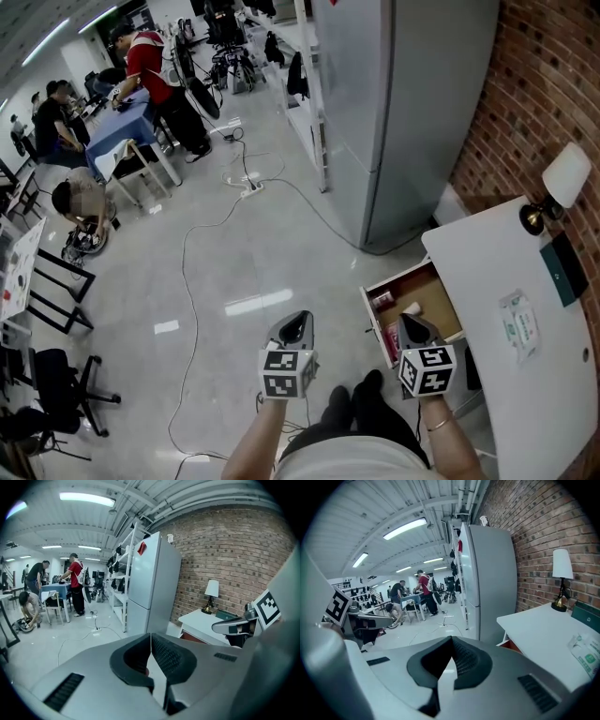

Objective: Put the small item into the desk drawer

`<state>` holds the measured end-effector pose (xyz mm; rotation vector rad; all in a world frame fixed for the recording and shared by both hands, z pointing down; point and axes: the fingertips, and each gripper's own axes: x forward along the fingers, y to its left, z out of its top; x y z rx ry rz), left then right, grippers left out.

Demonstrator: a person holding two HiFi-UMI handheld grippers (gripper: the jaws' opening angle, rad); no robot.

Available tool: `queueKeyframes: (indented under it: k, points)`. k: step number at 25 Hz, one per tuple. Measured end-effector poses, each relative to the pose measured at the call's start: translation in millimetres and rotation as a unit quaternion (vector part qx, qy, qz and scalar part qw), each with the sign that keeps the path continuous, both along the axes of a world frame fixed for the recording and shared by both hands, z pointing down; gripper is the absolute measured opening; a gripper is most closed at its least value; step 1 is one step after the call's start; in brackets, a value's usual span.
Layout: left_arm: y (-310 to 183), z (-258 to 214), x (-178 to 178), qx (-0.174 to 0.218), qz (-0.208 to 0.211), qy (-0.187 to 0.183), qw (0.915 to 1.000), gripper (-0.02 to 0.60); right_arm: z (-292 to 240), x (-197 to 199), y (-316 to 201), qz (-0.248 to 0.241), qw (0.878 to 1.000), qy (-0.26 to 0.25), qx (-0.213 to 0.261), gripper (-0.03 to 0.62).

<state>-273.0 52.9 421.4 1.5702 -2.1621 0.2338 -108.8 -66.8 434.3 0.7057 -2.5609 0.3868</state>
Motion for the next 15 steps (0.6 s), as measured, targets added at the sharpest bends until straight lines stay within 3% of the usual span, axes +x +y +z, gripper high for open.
queueKeyframes:
  k: [15]
  points:
    - [19.0, -3.8, -24.4, 0.006, -0.020, 0.002, 0.9998, 0.028, -7.0, -22.8, 5.8, -0.005, 1.000, -0.001, 0.008, 0.005]
